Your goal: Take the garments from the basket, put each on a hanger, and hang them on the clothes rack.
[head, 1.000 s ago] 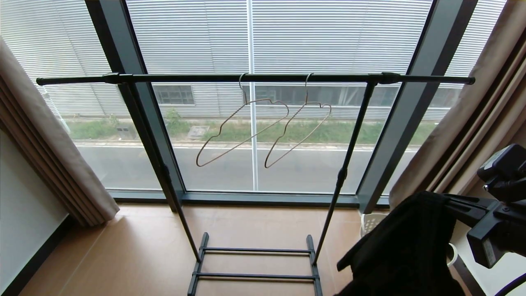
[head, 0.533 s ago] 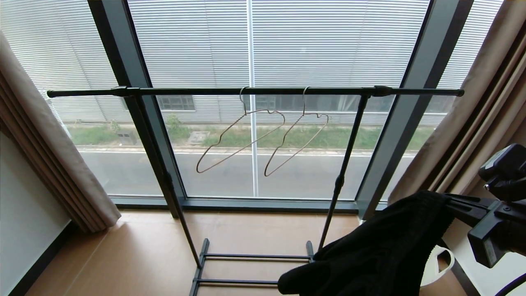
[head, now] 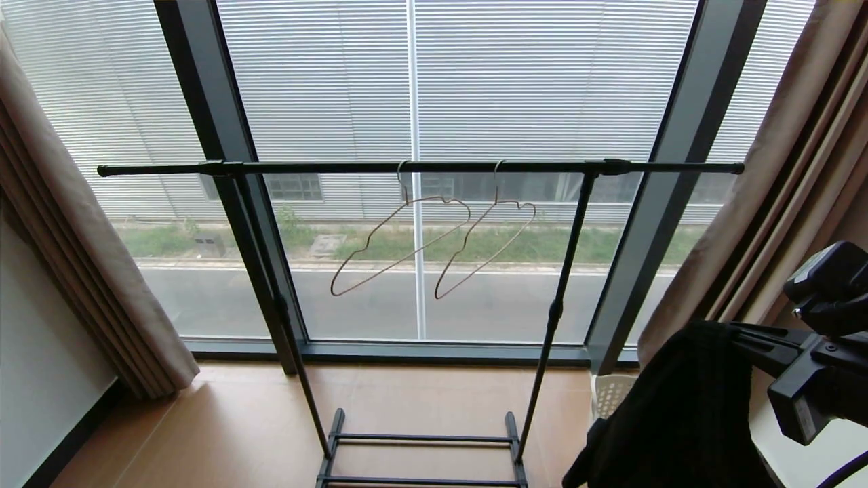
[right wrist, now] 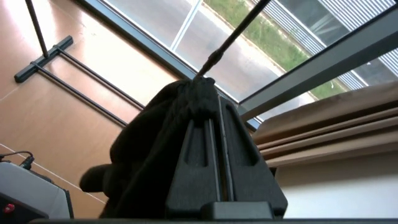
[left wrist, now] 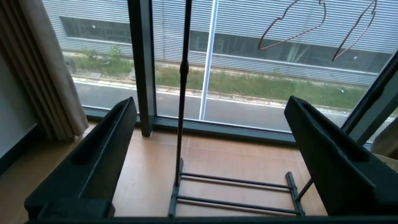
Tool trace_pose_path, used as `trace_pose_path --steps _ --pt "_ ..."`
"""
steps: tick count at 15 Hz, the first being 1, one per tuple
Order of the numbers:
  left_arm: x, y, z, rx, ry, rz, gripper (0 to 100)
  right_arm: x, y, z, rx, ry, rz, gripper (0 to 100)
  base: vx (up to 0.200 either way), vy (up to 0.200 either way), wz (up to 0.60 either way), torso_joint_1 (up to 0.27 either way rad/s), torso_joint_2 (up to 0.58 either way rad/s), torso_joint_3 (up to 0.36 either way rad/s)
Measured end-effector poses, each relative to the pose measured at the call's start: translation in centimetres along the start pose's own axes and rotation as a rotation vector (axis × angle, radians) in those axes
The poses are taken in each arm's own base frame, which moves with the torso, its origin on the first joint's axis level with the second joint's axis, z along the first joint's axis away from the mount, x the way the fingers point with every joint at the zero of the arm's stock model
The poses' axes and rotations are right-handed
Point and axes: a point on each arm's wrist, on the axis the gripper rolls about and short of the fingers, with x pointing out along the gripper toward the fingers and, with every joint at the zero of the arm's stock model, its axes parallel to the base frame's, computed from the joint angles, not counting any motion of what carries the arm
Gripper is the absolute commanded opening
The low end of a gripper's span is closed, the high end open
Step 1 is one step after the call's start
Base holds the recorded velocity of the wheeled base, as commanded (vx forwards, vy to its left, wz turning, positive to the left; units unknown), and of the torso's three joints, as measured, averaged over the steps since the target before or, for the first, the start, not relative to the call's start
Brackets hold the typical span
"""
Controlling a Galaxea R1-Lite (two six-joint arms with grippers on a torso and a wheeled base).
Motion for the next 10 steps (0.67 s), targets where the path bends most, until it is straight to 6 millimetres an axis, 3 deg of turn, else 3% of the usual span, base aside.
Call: trace_pose_path --steps 7,10 --pt "0.0 0.0 0.0 0.008 0.000 -0.006 100 0.4 0.3 -0.1 -0.008 0.014 0.013 0 0.000 0.000 0.00 0.000 0.00 0.000" --pt "0.1 0.0 0.0 0.056 0.015 -0.015 100 0.8 0.8 1.2 -0.004 -0.011 0.048 0 0.000 0.000 0.00 0.000 0.00 0.000"
